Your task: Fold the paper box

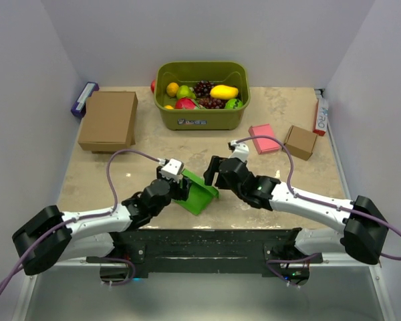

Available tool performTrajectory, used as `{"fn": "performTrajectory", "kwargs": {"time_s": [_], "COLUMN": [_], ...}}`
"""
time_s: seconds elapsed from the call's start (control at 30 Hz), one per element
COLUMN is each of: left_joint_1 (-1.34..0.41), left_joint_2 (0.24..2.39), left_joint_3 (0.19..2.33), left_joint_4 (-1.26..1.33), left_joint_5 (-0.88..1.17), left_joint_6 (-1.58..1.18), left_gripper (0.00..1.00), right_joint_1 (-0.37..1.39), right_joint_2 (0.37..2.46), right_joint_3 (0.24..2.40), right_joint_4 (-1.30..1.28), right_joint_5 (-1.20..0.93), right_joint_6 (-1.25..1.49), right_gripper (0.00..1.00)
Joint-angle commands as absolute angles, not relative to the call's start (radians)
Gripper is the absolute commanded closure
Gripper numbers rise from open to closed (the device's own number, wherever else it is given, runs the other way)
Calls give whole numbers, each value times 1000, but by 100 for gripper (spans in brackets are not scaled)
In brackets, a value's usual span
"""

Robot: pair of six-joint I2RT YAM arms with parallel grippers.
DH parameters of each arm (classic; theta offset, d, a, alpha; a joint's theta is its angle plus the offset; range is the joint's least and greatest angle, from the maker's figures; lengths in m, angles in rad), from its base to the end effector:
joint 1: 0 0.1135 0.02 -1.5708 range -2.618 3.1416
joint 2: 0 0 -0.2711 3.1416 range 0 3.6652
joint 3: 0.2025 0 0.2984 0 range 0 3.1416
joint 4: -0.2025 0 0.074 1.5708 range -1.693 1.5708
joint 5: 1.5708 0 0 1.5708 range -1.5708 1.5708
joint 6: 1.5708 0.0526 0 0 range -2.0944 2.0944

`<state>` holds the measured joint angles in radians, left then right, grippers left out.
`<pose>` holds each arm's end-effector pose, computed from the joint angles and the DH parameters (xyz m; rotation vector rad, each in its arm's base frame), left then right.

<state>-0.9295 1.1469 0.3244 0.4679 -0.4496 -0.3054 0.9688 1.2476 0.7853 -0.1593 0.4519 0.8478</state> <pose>0.1770 -0.1988 0.1451 0.2933 1.8869 -0.4084 0.2007 0.2515 0.2233 0.1242 2.1733 0.5701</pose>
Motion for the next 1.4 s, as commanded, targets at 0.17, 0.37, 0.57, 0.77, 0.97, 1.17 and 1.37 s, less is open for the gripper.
{"fn": "performTrajectory", "kwargs": {"time_s": [0.17,0.37,0.57,0.77,0.97,1.17,1.37], "left_joint_1": [-893,-681,-566,-517,-488,-474,-471], "left_joint_2": [935,891,1061,1180,1229,1252,1252], "left_joint_3": [336,405,485,508,499,488,465], "left_joint_4": [210,218,287,356,397,428,456], "left_joint_5": [-279,-42,156,239,262,284,298], "left_joint_6": [-406,-472,-465,-469,-466,-472,-480], "left_gripper": [20,17,16,21,31,39,42], "right_joint_1": [973,973,973,980,985,985,986], "right_joint_2": [1181,1193,1189,1180,1169,1183,1195], "right_joint_3": [815,773,732,706,684,693,695], "right_joint_4": [-150,-135,-150,-193,-222,-229,-242], "right_joint_5": [351,319,321,308,327,336,357], "right_joint_6": [865,881,867,868,882,882,884], "right_gripper": [21,22,24,29,32,39,49]}}
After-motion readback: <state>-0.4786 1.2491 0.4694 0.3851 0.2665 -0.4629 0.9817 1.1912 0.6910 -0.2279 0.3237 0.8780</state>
